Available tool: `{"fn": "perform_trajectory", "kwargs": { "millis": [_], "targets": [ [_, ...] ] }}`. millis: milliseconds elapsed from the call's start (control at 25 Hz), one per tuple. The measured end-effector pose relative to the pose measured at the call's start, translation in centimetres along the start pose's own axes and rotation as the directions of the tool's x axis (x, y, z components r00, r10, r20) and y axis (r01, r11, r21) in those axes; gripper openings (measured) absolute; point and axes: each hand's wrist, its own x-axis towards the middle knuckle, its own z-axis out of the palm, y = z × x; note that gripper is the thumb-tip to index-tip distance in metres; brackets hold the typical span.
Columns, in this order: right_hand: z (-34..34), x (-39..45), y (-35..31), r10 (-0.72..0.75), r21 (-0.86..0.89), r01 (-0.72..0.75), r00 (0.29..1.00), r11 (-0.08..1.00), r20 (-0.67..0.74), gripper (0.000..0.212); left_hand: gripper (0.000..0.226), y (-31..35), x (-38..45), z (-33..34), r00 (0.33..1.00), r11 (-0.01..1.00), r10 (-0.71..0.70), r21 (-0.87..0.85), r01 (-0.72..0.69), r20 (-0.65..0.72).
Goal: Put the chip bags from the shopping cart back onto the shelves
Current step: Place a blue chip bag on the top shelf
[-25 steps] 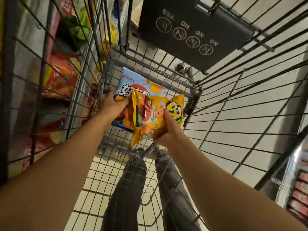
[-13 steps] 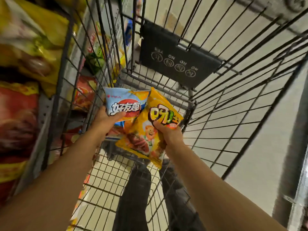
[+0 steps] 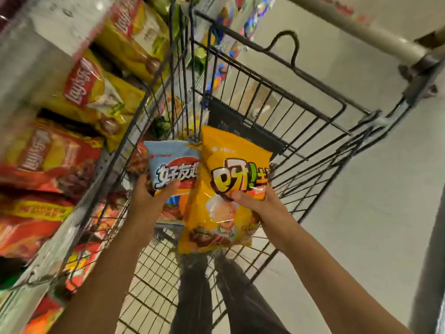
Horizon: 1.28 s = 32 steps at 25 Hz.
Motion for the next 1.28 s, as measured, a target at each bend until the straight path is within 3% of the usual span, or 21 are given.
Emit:
{"fn": "perform_trajectory", "kwargs": {
  "millis": [120, 200, 280, 520, 680, 920, 1000, 1120, 1280],
  "targets": [
    [-0.6, -1.1, -0.4, 0.075, 0.119, -0.094, 0.984, 0.988, 0.159, 0.066, 0.088, 1.1, -3.0, -1.6, 0.998, 0.998, 0.046, -0.039, -0.048, -0.049],
    [-0.7, -1.8, -0.3, 0.079, 0.115, -0.107, 0.971, 0.987, 0.225, 0.060, 0.080, 1.1, -4.6, -2.7, 0.992, 0.994, 0.098, -0.049, -0.102, -0.077],
    [-0.2, -2.4, 0.3, 0.068, 0.046, -0.081, 0.968, 0.996, 0.241, 0.060, 0.071, 0.5, -6.5, -3.6, 0.985, 0.988, 0.136, -0.053, -0.142, -0.106],
    [2.9, -6.1, 1.8, -0.018, -0.086, 0.038, 0.973, 0.996, 0.231, 0.055, 0.086, -2.6, -12.9, -6.8, 0.936, 0.971, 0.213, -0.046, -0.235, -0.281],
    [5.6, -11.3, 3.4, -0.055, -0.103, 0.096, 0.937, 0.990, 0.346, 0.054, 0.062, -5.8, -20.4, -9.8, 0.881, 0.917, 0.277, -0.169, -0.362, -0.384],
    [11.3, -24.0, 11.9, 0.008, -0.039, 0.017, 0.836, 0.999, 0.549, 0.057, 0.072, -14.8, -36.6, -15.7, 0.749, 0.832, 0.324, -0.201, -0.516, -0.578],
    [13.8, -28.8, 13.9, -0.009, -0.096, 0.076, 0.827, 0.992, 0.563, 0.058, 0.070, -16.5, -43.1, -18.6, 0.696, 0.827, 0.332, -0.159, -0.540, -0.637],
    [18.4, -36.2, 14.3, -0.047, -0.179, 0.216, 0.754, 0.960, 0.655, 0.061, 0.060, -16.8, -53.2, -23.9, 0.588, 0.824, 0.366, -0.043, -0.565, -0.721],
    [25.6, -44.4, 12.8, -0.108, -0.183, 0.414, 0.587, 0.892, 0.803, 0.057, 0.051, -15.3, -63.7, -30.9, 0.372, 0.768, 0.402, 0.087, -0.634, -0.837]
  ]
}}
